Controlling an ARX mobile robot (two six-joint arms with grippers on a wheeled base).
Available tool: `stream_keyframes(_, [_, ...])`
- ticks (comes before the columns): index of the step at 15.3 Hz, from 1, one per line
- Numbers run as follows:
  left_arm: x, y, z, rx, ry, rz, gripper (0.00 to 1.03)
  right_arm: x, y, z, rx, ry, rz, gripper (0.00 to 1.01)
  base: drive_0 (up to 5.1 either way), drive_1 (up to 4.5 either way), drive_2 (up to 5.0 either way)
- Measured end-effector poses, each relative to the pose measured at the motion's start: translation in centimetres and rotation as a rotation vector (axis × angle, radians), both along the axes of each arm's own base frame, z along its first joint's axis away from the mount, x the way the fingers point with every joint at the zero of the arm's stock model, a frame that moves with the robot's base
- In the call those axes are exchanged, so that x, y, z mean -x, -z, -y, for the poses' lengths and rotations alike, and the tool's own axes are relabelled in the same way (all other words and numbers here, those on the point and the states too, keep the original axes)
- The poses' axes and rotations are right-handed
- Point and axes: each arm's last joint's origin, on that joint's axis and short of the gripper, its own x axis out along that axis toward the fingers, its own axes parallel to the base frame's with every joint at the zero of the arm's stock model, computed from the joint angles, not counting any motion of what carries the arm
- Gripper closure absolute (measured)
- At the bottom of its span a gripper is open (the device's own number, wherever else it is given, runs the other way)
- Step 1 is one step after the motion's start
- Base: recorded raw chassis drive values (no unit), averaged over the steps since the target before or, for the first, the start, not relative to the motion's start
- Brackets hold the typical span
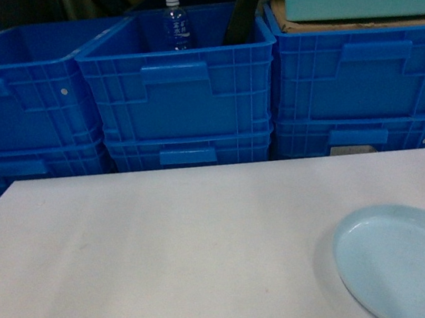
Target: Place blue tray on left shelf second layer neatly
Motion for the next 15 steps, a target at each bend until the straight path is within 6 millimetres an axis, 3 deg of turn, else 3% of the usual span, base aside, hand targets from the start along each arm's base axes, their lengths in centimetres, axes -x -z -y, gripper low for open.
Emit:
stream_keyframes(3, [0.0, 0.0, 0.0, 0.000, 0.000, 0.000, 0.05, -0.2, 2.8, 1.1, 0.024, -0.007, -0.042, 0.03, 0.0, 0.00, 0.0])
stream_keyframes(7, [0.0, 0.0, 0.0, 0.000, 0.000, 0.000, 0.05, 0.0, 5.9, 1.1, -0.024, 0.000, -0.107, 0.03, 0.0, 0.00, 0.0])
stream_keyframes(15, [0.0, 0.0, 0.0, 0.000, 0.000, 0.000, 0.05, 0.0, 8.0, 1.0, -0.068, -0.005, -0.117, 0.03, 0.0, 0.00, 0.0])
